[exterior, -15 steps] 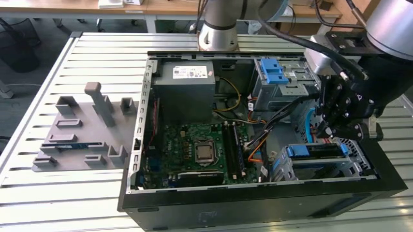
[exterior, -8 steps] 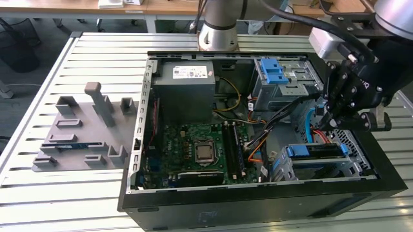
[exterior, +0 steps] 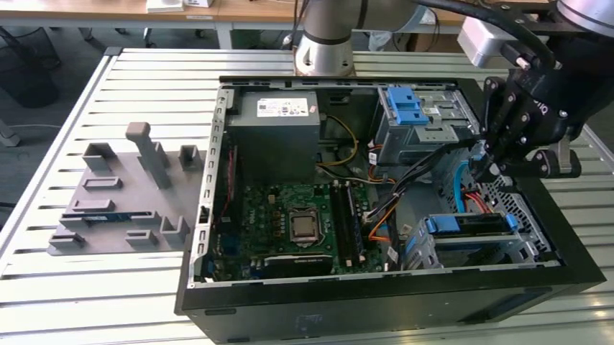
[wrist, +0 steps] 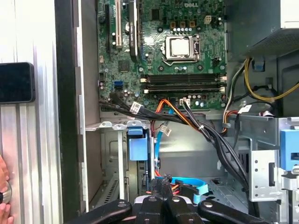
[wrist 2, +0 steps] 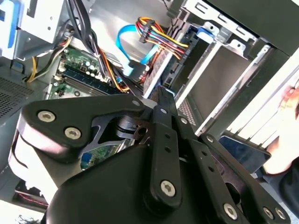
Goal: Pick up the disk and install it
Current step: 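Insert the second disk wire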
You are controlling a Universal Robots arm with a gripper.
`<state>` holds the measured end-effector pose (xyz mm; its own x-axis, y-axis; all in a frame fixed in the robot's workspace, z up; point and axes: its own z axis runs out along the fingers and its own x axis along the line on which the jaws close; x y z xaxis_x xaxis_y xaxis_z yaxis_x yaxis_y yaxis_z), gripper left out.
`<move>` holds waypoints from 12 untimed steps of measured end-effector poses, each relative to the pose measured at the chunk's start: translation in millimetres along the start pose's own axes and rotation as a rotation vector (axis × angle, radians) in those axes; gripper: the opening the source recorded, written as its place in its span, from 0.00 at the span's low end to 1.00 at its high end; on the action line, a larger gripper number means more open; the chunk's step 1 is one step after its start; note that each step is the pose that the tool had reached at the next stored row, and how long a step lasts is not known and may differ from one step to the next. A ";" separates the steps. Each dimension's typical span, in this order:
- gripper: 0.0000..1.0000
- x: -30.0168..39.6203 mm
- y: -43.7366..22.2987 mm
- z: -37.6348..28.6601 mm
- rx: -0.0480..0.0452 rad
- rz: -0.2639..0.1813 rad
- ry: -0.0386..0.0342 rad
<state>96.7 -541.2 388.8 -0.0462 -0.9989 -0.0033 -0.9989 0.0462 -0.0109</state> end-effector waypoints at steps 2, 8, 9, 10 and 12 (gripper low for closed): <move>0.11 -3.2 0.2 -0.1 0.0000 0.000 -0.0001; 0.11 -13.3 1.1 -1.7 0.0000 0.000 -0.0001; 0.11 -14.8 1.4 -2.0 0.0000 0.000 -0.0001; 0.11 -21.4 2.1 -2.8 0.0000 0.000 -0.0001; 0.11 -23.8 2.2 -2.8 0.0000 0.000 -0.0002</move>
<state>95.5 -517.4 391.6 -0.0462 -0.9989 -0.0034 -0.9989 0.0463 -0.0109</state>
